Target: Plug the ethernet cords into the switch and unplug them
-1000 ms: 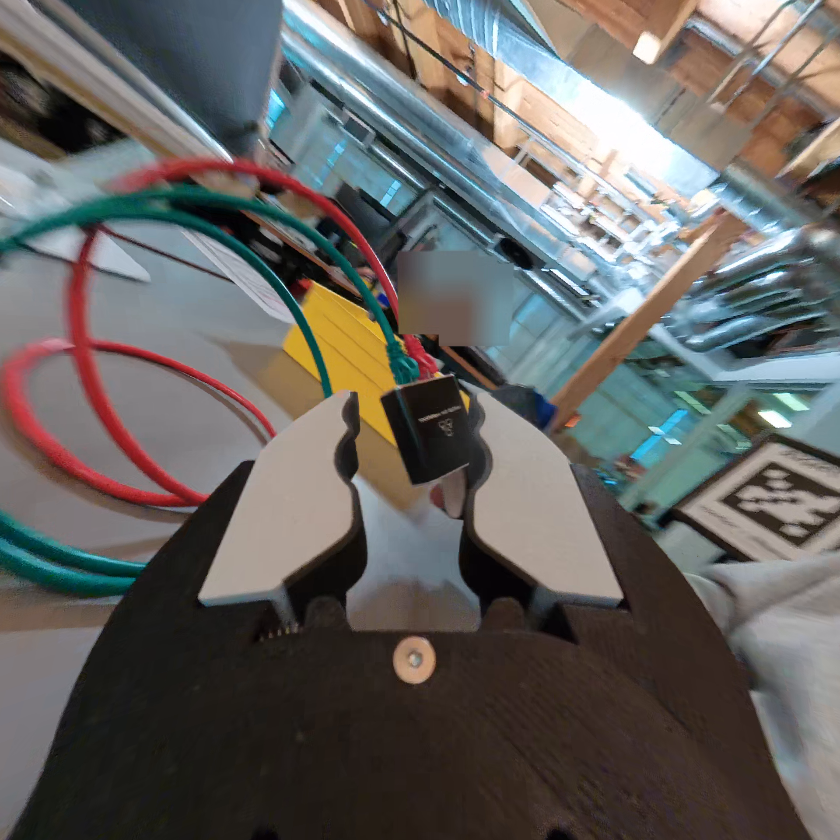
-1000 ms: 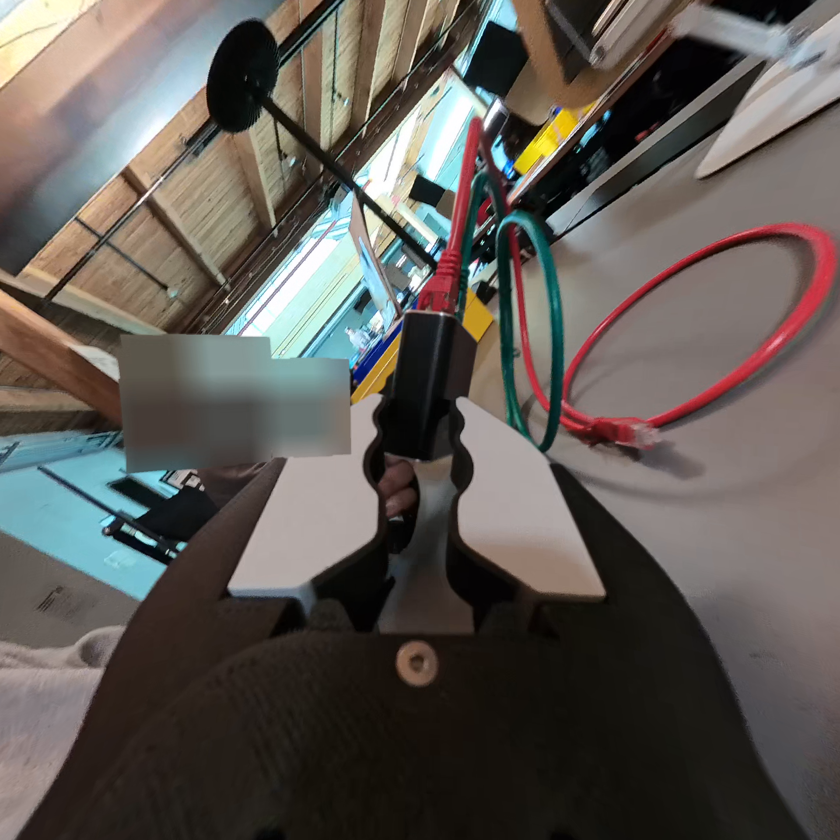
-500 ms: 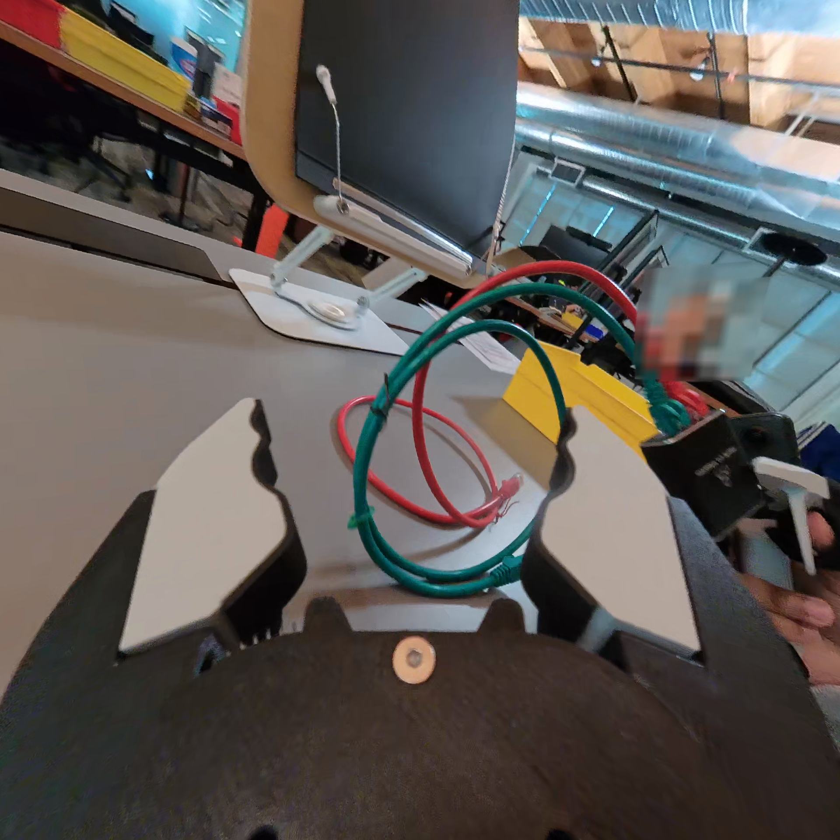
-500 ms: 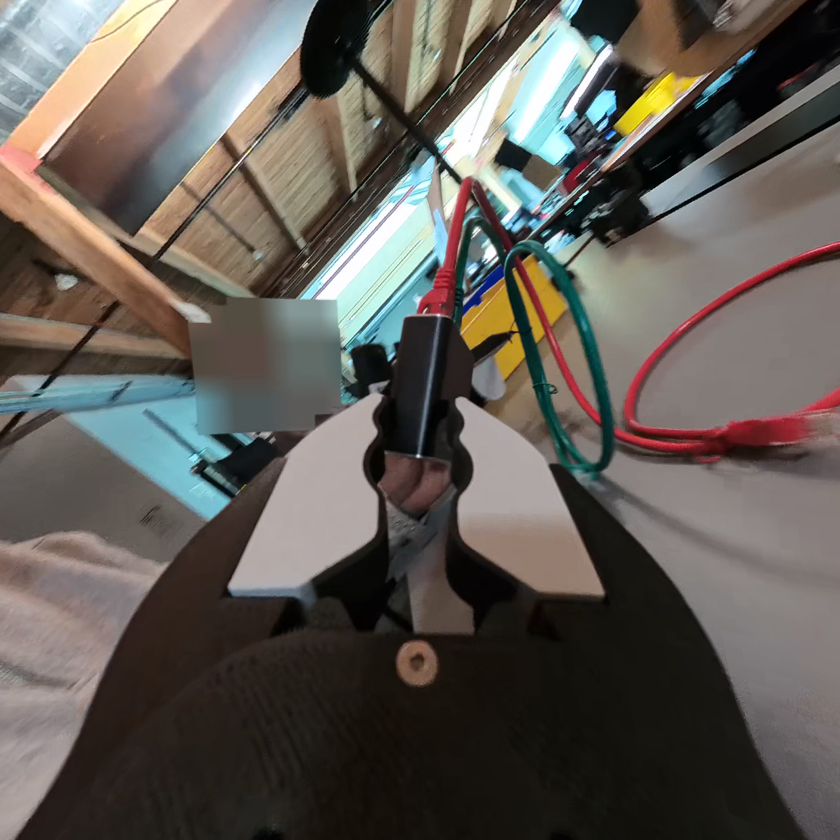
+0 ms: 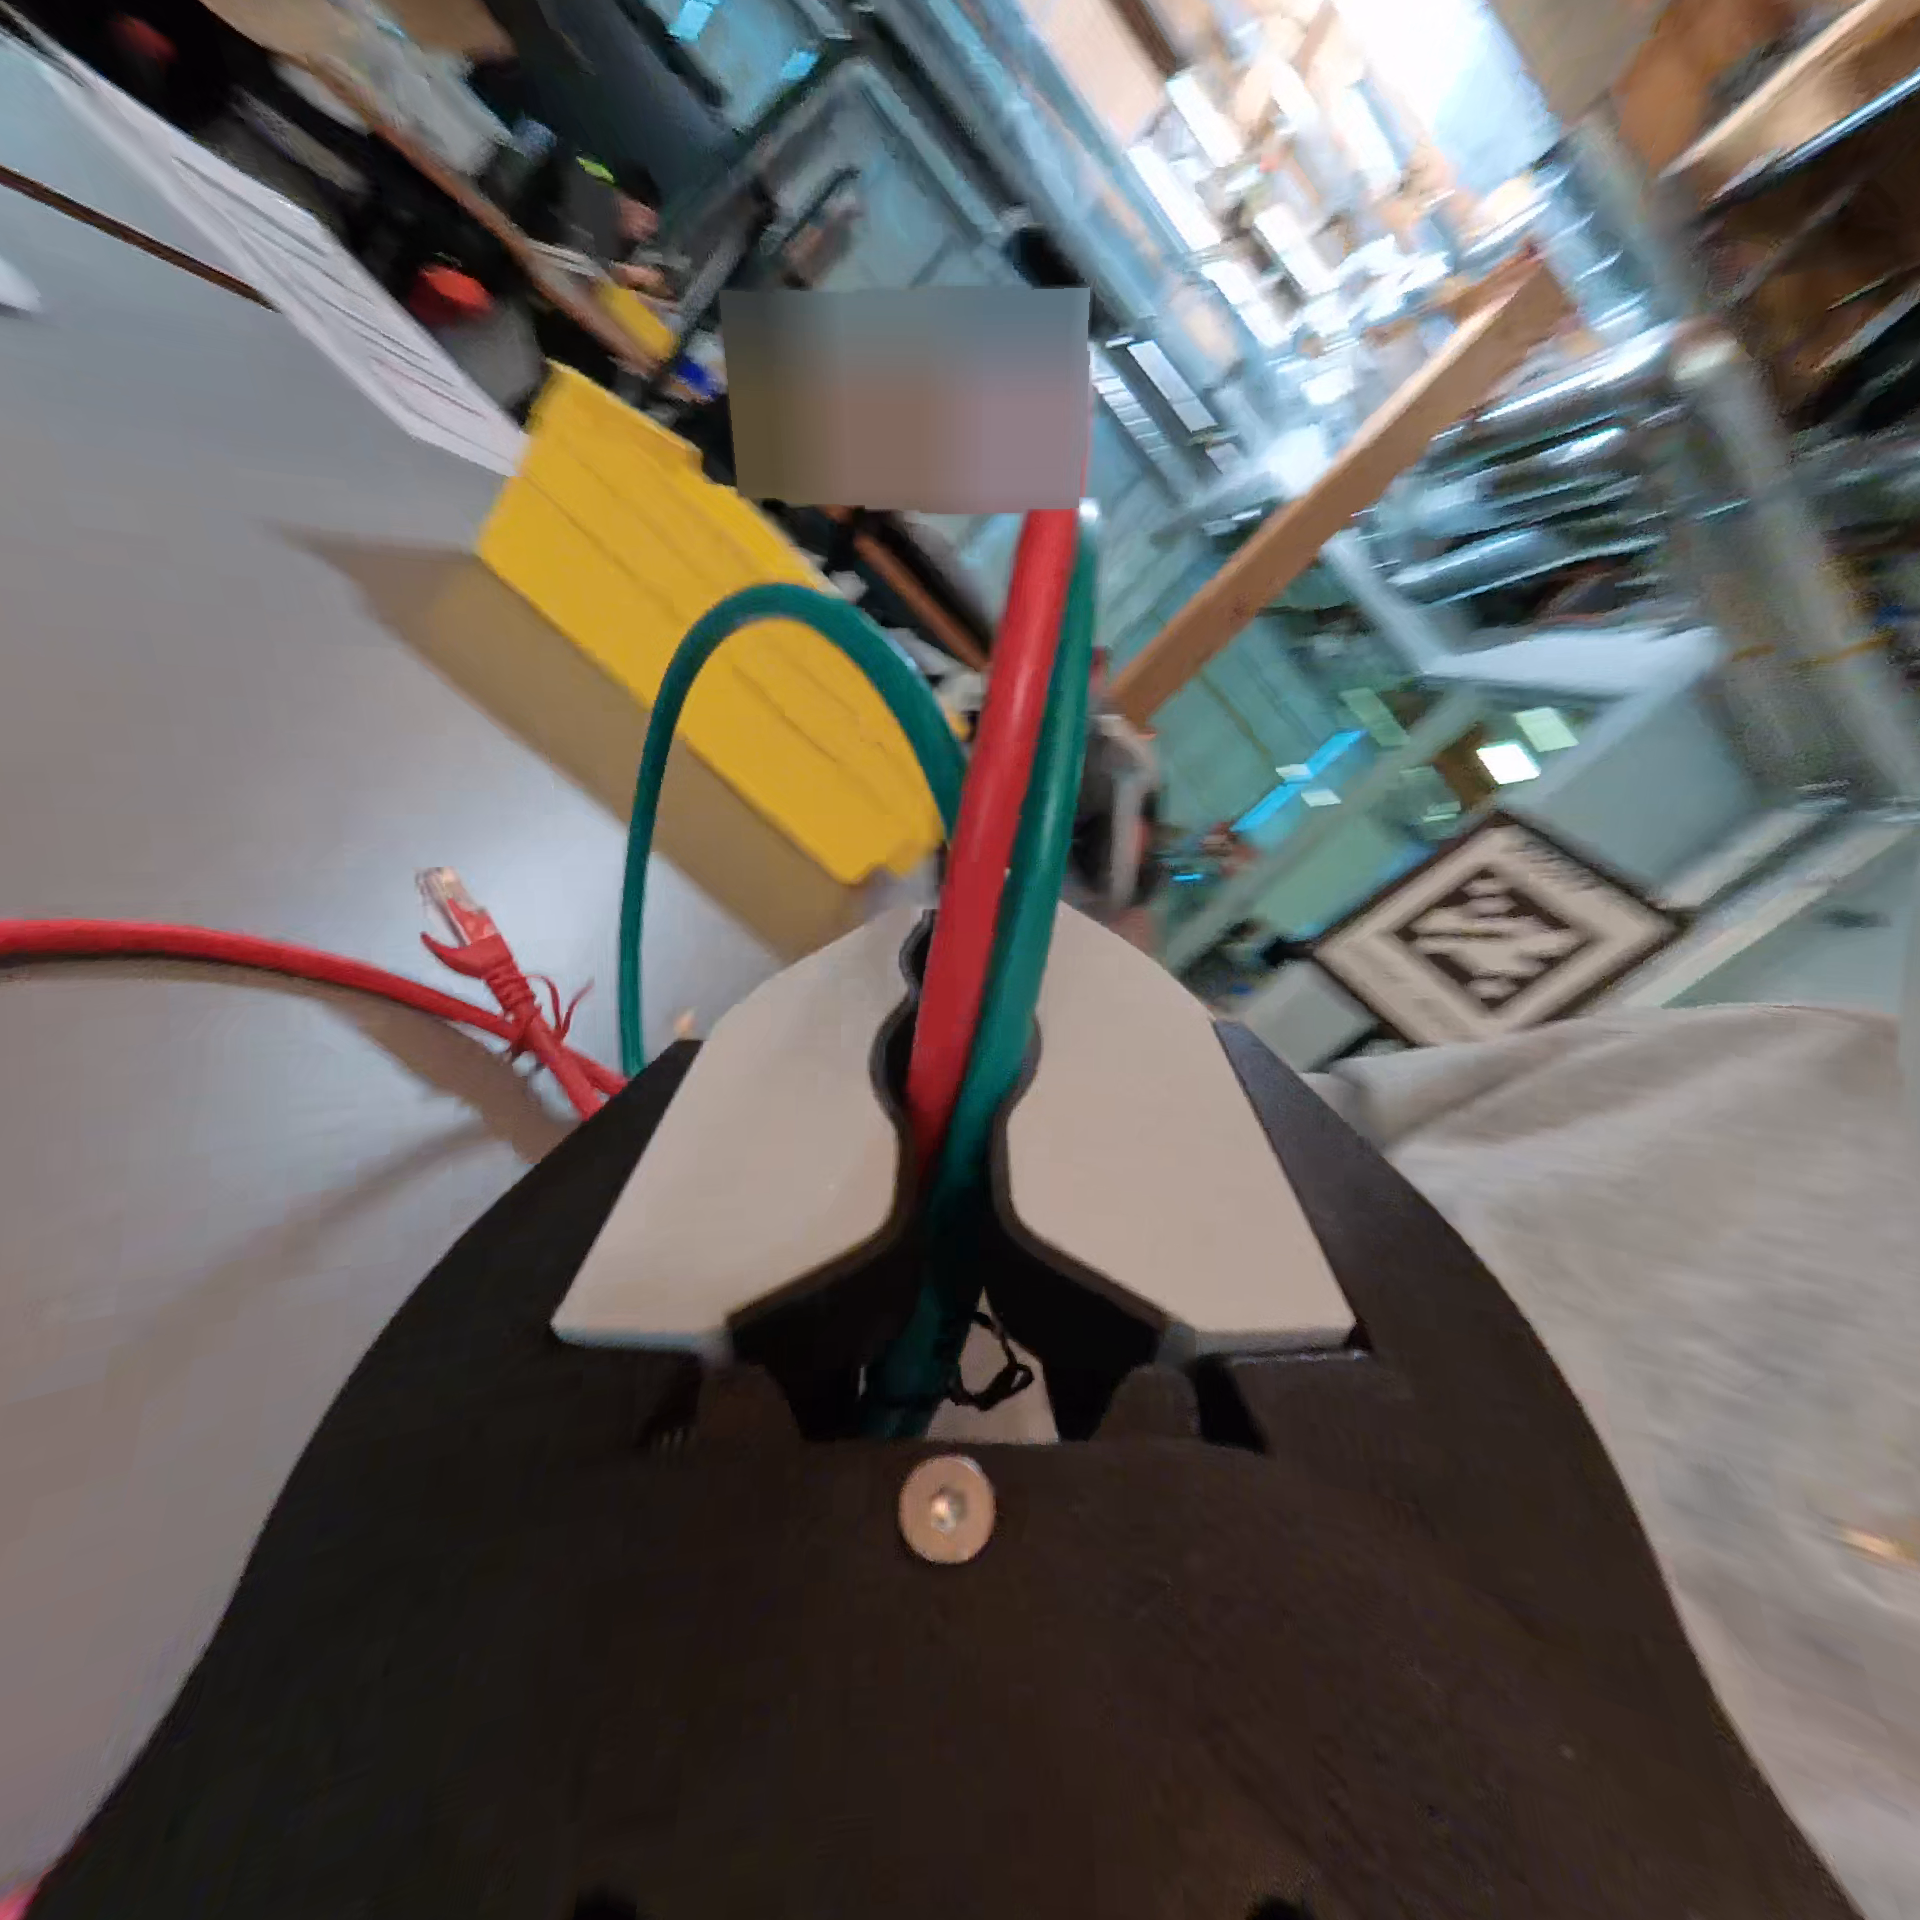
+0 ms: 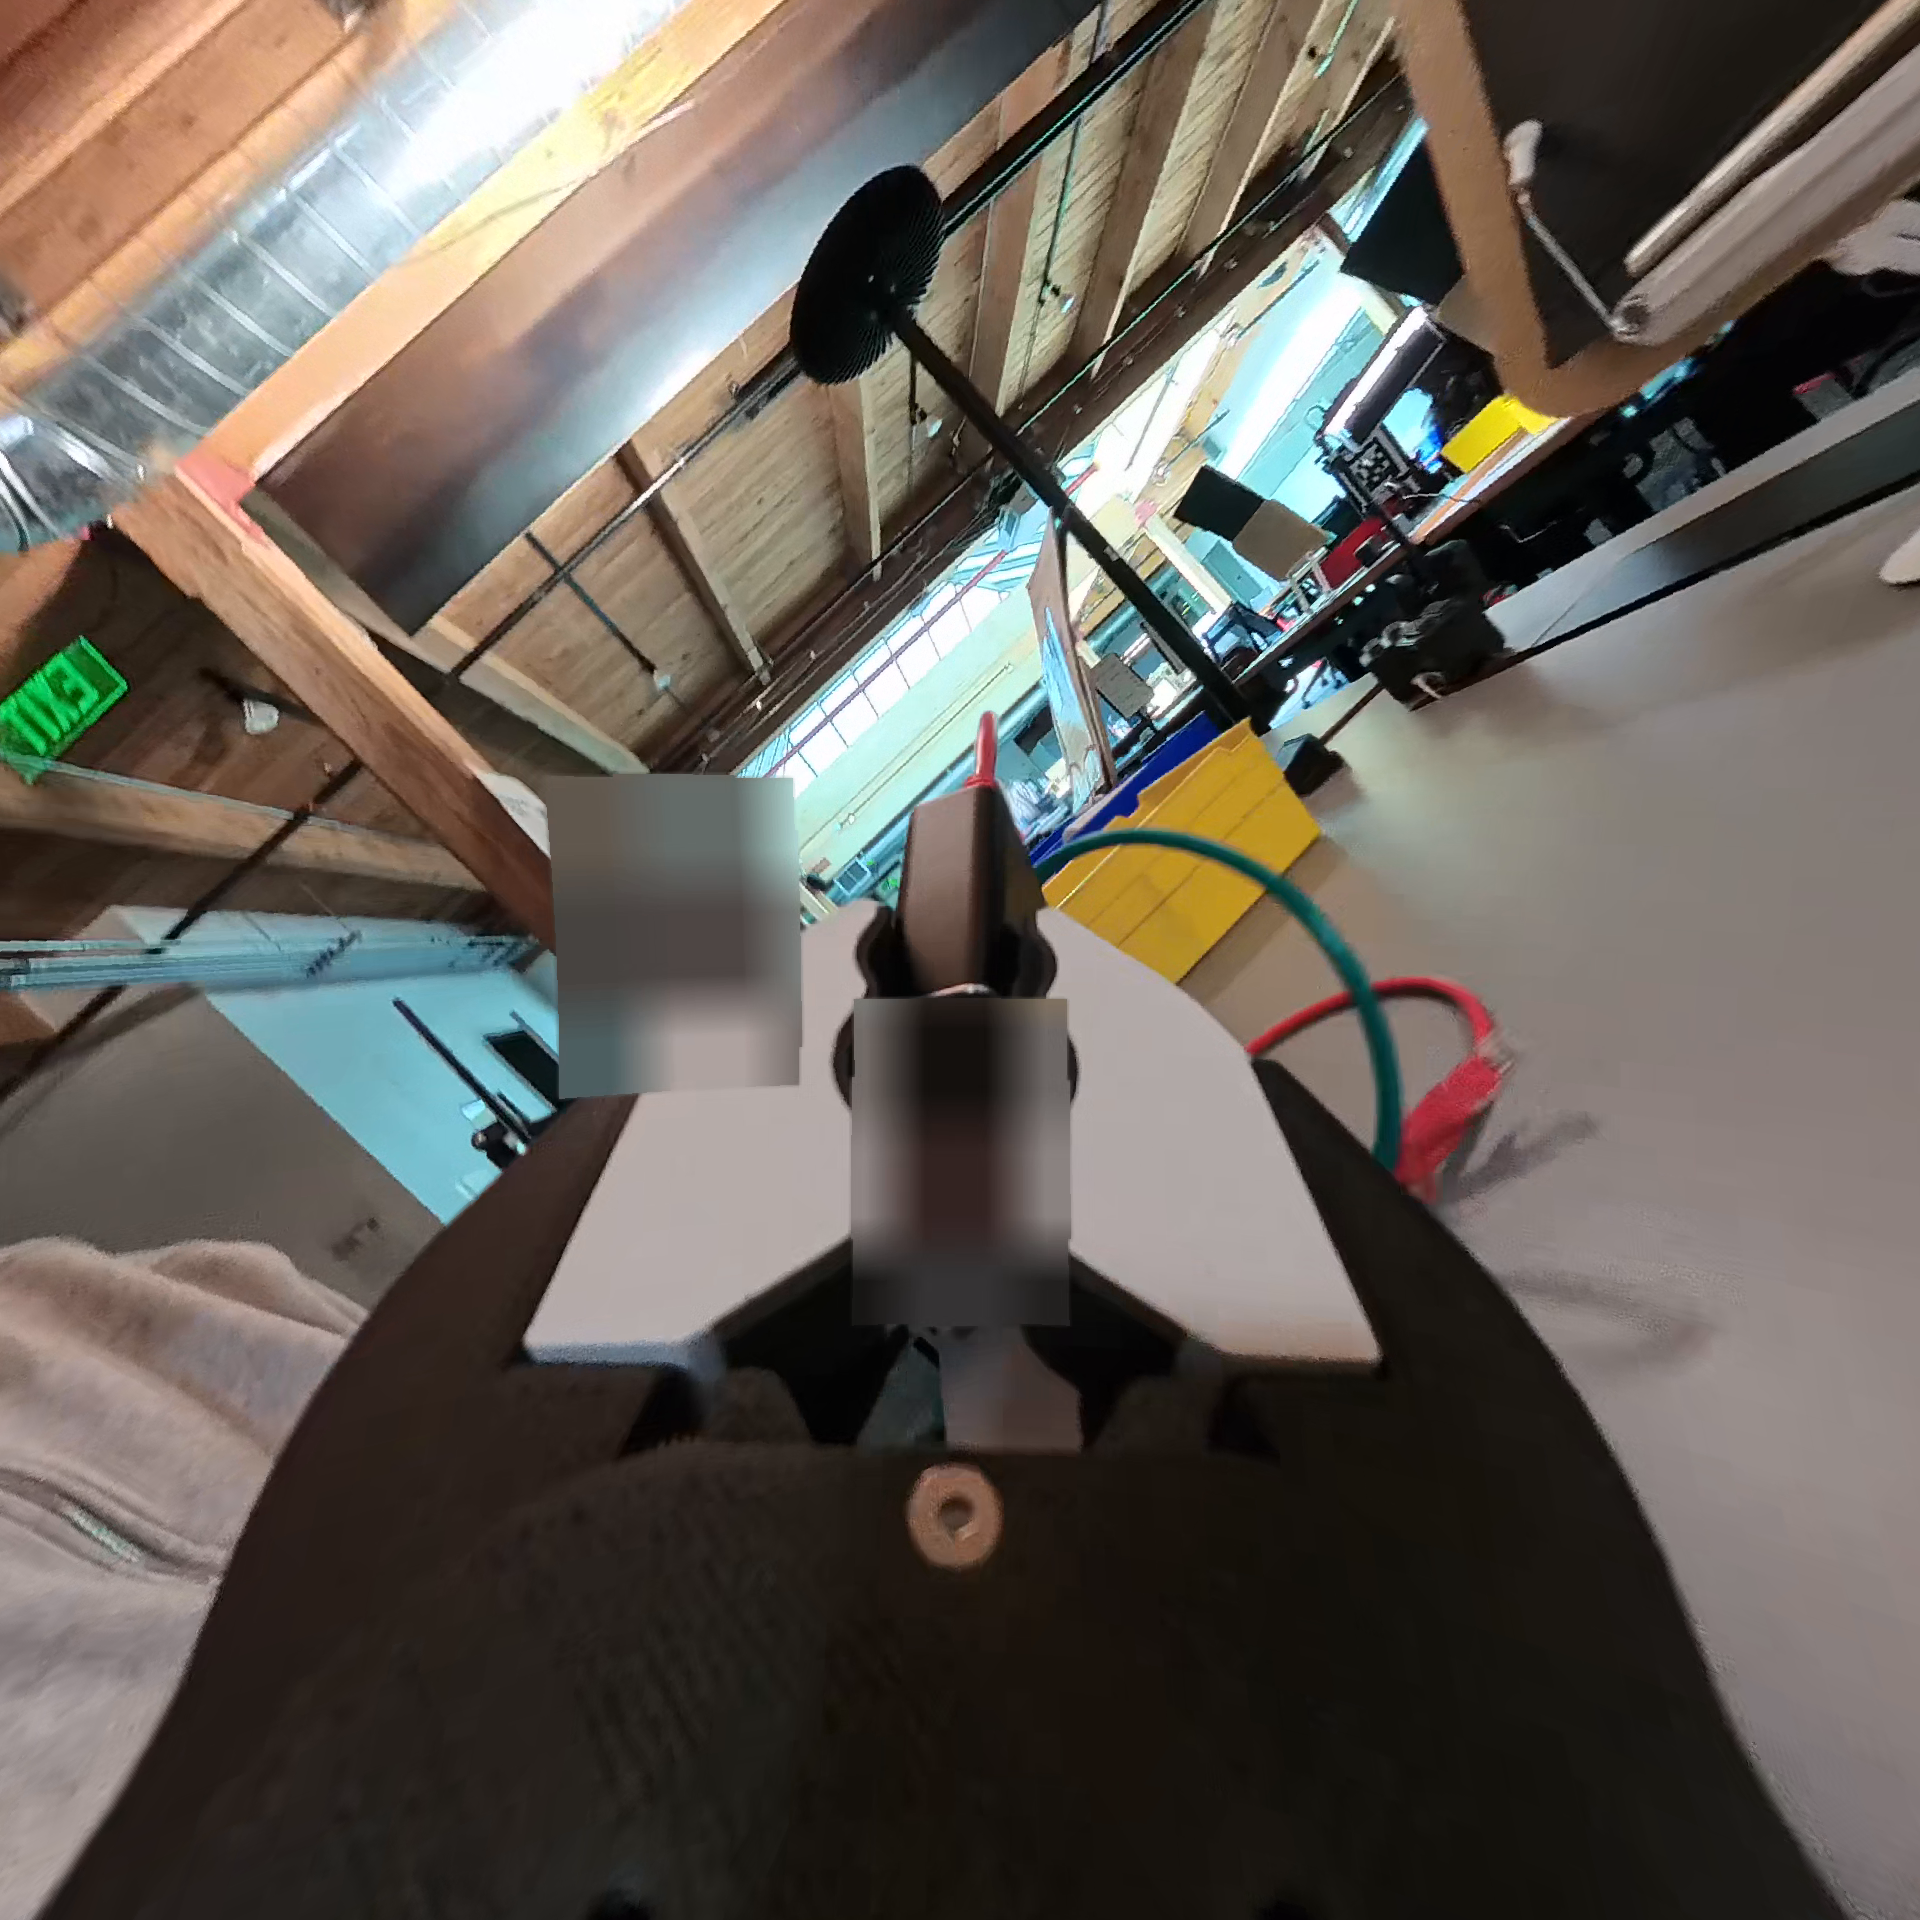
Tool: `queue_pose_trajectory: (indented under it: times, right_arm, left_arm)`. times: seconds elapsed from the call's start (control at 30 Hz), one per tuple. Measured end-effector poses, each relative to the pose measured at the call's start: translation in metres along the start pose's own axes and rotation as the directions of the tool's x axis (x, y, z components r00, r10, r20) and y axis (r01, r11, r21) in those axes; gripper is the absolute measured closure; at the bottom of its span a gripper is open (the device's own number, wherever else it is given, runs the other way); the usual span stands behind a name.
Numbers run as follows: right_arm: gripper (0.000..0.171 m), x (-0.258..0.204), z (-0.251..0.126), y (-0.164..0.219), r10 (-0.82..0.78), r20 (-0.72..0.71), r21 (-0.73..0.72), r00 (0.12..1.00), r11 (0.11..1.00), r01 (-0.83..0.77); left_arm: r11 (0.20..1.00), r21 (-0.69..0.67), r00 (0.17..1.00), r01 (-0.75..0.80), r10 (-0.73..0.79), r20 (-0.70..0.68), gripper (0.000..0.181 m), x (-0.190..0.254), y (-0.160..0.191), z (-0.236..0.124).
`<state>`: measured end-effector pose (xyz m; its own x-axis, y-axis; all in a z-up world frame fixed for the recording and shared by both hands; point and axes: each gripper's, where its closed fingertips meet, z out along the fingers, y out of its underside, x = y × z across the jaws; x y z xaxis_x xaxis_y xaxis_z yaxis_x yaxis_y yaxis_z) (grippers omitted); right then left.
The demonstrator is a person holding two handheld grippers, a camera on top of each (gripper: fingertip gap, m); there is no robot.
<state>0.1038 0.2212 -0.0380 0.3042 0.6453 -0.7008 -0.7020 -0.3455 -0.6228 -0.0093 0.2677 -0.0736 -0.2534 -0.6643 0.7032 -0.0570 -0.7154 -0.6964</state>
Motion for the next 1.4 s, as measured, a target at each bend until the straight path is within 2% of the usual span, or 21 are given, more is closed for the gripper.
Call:
queue_pose_trajectory:
  times: [0.1, 0.13, 0.2, 0.27, 0.37, 0.47, 0.53, 0.6, 0.7, 0.8, 0.9, 0.93, 1.1, 1.17, 1.27, 1.3, 1.4]
  right_arm:
    - [0.149, 0.013, -0.005, -0.002, 0.043, -0.062, 0.013, 0.997, 0.999, -0.043]
    - [0.15, 0.02, -0.006, 0.0, 0.047, -0.106, -0.004, 0.993, 0.999, -0.048]
    - [0.149, 0.037, -0.009, 0.009, 0.042, -0.213, -0.059, 0.976, 0.997, -0.056]
    - [0.149, 0.048, -0.01, 0.018, 0.046, -0.268, -0.097, 0.962, 0.992, -0.075]
    - [0.149, 0.056, -0.009, 0.028, 0.079, -0.298, -0.133, 0.951, 0.983, -0.124]
    - [0.15, 0.061, -0.008, 0.038, 0.11, -0.311, -0.163, 0.944, 0.972, -0.167]
    - [0.149, 0.062, -0.006, 0.044, 0.129, -0.314, -0.185, 0.94, 0.963, -0.194]
    - [0.149, 0.064, -0.005, 0.052, 0.143, -0.317, -0.209, 0.938, 0.954, -0.216]
    - [0.149, 0.062, -0.001, 0.063, 0.154, -0.31, -0.25, 0.938, 0.939, -0.237]
    - [0.149, 0.06, 0.002, 0.073, 0.135, -0.309, -0.304, 0.941, 0.924, -0.232]
    - [0.149, 0.059, 0.003, 0.081, 0.101, -0.31, -0.363, 0.945, 0.906, -0.216]
    - [0.15, 0.058, 0.003, 0.083, 0.096, -0.309, -0.375, 0.946, 0.902, -0.214]
    - [0.15, 0.052, 0.006, 0.091, 0.15, -0.28, -0.394, 0.948, 0.883, -0.255]
    - [0.15, 0.051, 0.007, 0.095, 0.156, -0.274, -0.407, 0.949, 0.875, -0.261]
    - [0.15, 0.05, 0.009, 0.101, 0.134, -0.273, -0.441, 0.953, 0.863, -0.248]
    - [0.15, 0.049, 0.009, 0.103, 0.128, -0.271, -0.451, 0.954, 0.859, -0.244]
    - [0.15, 0.047, 0.01, 0.108, 0.131, -0.263, -0.466, 0.956, 0.85, -0.245]
  left_arm:
    - [0.978, -0.001, 0.954, 0.208, -0.203, -0.22, 0.174, 0.017, 0.0, 0.0]
    - [0.963, -0.003, 0.935, 0.271, -0.264, -0.238, 0.161, 0.014, -0.001, -0.001]
    - [0.946, 0.055, 0.942, 0.319, -0.31, -0.131, 0.122, -0.012, -0.002, -0.004]
    - [0.948, 0.148, 0.957, 0.283, -0.288, 0.014, 0.099, -0.035, -0.008, -0.013]
    - [0.959, 0.257, 0.966, 0.121, -0.173, 0.19, 0.088, -0.049, -0.027, -0.034]
    - [0.944, 0.303, 0.93, -0.132, 0.012, 0.368, 0.085, -0.046, -0.049, -0.055]
    - [0.925, 0.234, 0.874, -0.299, 0.168, 0.456, 0.083, -0.037, -0.055, -0.056]
    - [0.899, 0.079, 0.801, -0.43, 0.34, 0.492, 0.08, -0.029, -0.048, -0.042]
    - [0.841, -0.192, 0.724, -0.506, 0.535, 0.436, 0.049, -0.03, -0.015, -0.008]
    - [0.735, -0.383, 0.64, -0.56, 0.677, 0.363, 0.036, -0.032, 0.014, 0.014]
    - [0.627, -0.459, 0.523, -0.629, 0.778, 0.347, 0.036, -0.029, 0.018, 0.021]
    - [0.608, -0.471, 0.493, -0.639, 0.794, 0.356, 0.042, -0.03, 0.015, 0.02]
    - [0.61, -0.44, 0.447, -0.659, 0.788, 0.424, 0.094, -0.033, -0.004, -0.001]
    - [0.523, -0.521, 0.345, -0.675, 0.847, 0.403, 0.103, -0.039, -0.003, -0.008]
    - [0.295, -0.692, 0.104, -0.659, 0.947, 0.305, 0.103, -0.052, 0.005, -0.011]
    - [0.249, -0.708, 0.061, -0.661, 0.958, 0.28, 0.103, -0.054, 0.009, -0.009]
    - [0.247, -0.696, 0.098, -0.674, 0.964, 0.247, 0.105, -0.06, 0.024, -0.001]
